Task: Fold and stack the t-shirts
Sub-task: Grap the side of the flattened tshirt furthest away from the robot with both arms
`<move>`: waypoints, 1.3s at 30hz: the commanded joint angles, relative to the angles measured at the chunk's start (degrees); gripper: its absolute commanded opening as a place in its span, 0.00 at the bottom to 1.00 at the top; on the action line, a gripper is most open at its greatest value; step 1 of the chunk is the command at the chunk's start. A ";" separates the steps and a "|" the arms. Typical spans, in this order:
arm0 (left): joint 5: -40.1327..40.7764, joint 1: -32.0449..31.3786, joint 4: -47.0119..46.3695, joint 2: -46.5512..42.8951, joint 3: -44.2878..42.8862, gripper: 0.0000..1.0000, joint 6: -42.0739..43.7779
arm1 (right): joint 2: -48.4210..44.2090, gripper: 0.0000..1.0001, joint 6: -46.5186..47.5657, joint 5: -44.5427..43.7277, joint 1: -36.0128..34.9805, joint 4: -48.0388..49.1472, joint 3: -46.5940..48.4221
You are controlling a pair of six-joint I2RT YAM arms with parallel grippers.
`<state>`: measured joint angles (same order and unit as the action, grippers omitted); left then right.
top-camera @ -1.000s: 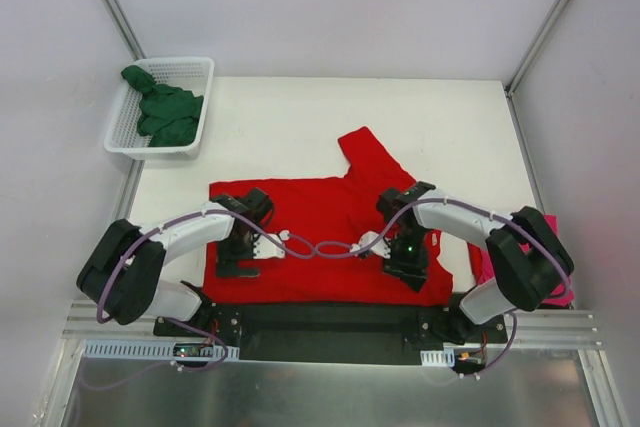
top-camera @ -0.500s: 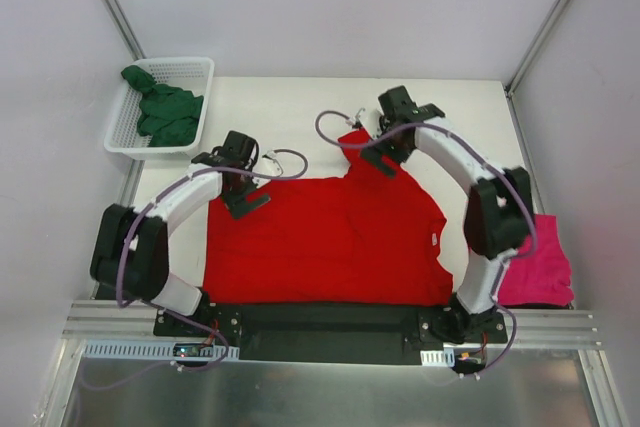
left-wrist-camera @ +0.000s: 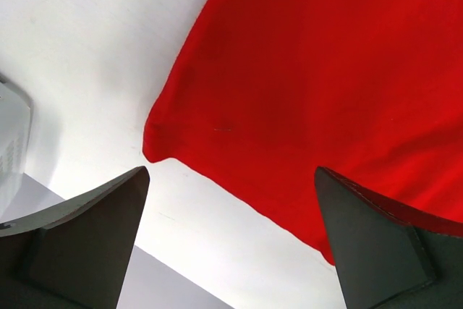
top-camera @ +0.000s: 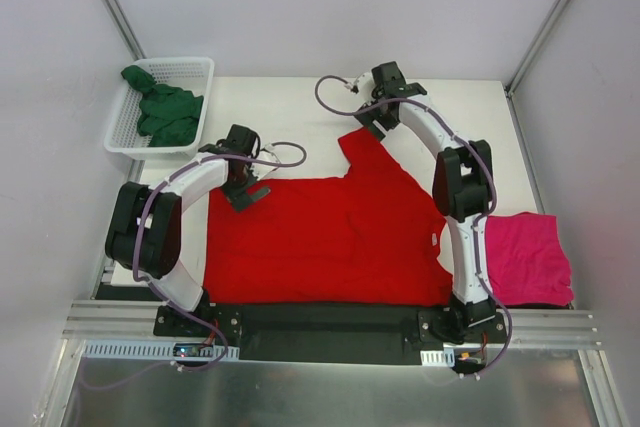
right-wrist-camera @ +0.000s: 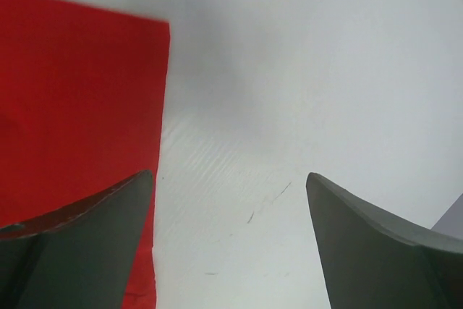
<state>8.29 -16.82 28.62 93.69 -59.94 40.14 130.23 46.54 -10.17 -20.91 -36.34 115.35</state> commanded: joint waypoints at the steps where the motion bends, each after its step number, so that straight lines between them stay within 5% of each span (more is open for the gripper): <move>1: 2.69 0.12 0.65 -0.70 2.89 0.99 1.25 | -1.04 0.88 -3.29 2.78 -0.28 3.47 4.97; 6: 4.10 1.53 0.56 2.28 2.99 0.99 -1.38 | 1.16 0.74 -6.20 6.48 -0.54 3.90 7.17; 19: 3.92 1.70 0.65 2.91 0.35 0.99 -1.38 | 8.37 0.67 -12.00 14.22 -2.73 1.70 11.92; 39: 4.45 0.56 2.58 2.29 -0.35 0.99 -1.12 | 12.59 0.67 -5.50 1.74 -2.82 5.57 14.90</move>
<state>11.29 -15.73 29.45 96.44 -58.22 39.75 142.23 39.66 -5.72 -24.08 -31.86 128.07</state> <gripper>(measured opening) 0.993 0.670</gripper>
